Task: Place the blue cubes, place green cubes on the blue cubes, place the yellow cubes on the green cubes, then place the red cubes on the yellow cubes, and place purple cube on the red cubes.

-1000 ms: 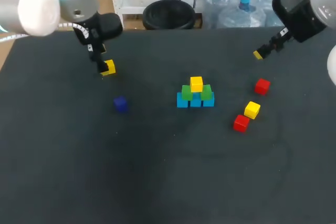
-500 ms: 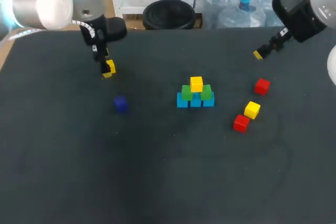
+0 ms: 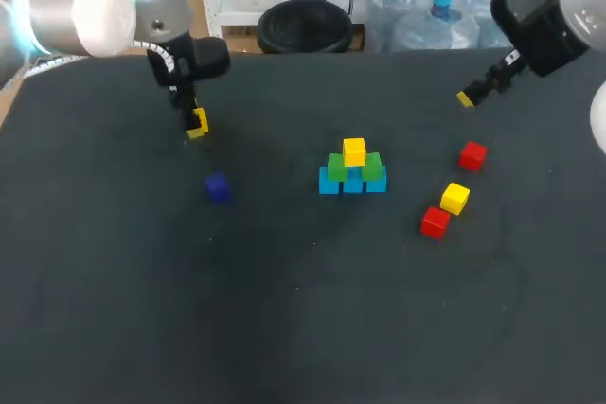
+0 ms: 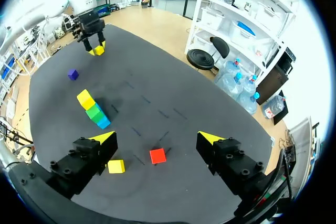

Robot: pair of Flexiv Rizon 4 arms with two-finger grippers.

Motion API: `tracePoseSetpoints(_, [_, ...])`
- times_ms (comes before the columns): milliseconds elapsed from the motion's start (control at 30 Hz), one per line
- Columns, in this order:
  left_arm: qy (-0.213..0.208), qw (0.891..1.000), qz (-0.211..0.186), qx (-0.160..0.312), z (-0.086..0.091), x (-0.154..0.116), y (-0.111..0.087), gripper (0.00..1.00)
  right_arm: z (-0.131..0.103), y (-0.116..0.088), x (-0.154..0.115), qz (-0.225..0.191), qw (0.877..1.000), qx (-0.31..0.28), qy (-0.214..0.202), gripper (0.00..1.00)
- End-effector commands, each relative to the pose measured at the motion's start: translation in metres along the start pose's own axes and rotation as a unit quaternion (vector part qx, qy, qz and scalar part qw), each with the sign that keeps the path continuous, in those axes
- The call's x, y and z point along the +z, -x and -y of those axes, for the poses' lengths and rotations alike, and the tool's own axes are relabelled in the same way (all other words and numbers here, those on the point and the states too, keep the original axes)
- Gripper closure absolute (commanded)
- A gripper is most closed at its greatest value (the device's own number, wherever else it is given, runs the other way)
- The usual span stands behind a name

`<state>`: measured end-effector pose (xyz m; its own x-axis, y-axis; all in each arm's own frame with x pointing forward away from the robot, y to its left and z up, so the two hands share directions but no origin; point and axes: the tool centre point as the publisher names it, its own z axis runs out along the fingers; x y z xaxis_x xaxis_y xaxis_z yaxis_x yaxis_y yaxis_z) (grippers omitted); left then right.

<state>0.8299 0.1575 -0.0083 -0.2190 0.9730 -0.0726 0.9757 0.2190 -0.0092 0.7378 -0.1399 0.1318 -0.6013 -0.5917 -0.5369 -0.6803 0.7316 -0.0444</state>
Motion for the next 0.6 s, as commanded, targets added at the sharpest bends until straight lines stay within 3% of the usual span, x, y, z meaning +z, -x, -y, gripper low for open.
tracePoseSetpoints(33, [0.013,1.0,0.007,0.0,0.008,-0.005,-0.003,1.0,-0.001,-0.001,0.0,0.0,1.0,0.001,-0.003,0.0])
tracePoseSetpoints(400, [0.018,1.0,-0.001,0.012,0.027,-0.04,0.002,1.0,-0.001,-0.001,0.0,0.0,1.0,0.001,-0.003,0.0])
tracePoseSetpoints(600, [0.008,1.0,-0.004,0.03,0.054,-0.078,0.019,1.0,-0.001,-0.001,0.0,0.0,1.0,0.001,-0.003,0.0])
